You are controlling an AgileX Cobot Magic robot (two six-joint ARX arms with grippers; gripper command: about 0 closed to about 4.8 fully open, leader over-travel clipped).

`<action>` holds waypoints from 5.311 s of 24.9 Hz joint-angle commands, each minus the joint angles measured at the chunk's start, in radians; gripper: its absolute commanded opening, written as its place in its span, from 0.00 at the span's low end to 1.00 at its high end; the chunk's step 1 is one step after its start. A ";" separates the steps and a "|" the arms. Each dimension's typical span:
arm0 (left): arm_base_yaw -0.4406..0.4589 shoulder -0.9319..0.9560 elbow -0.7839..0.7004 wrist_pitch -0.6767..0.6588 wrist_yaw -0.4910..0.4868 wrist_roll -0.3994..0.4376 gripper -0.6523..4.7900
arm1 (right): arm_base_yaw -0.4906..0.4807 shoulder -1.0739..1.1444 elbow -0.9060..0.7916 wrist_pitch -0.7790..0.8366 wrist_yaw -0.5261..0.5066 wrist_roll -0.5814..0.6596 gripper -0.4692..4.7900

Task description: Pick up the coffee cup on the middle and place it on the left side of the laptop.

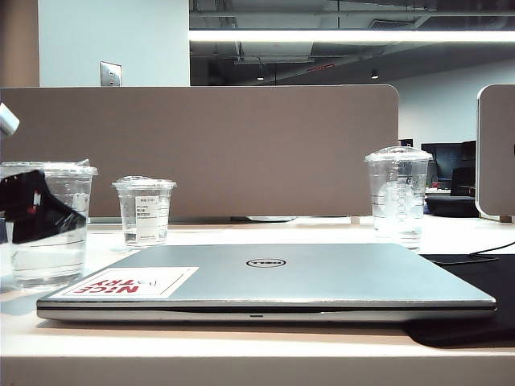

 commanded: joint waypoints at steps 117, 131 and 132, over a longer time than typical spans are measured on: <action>0.005 -1.689 -0.161 -1.346 -0.327 0.134 0.11 | -0.265 -0.101 -0.003 -0.158 -0.007 0.000 0.08; 0.005 -1.689 -0.161 -1.347 -0.327 0.134 0.11 | -0.267 -0.101 -0.003 0.075 -0.004 -0.001 0.08; 0.005 -1.689 -0.161 -1.347 -0.327 0.134 0.11 | -0.267 -0.101 -0.003 0.085 -0.003 -0.001 0.08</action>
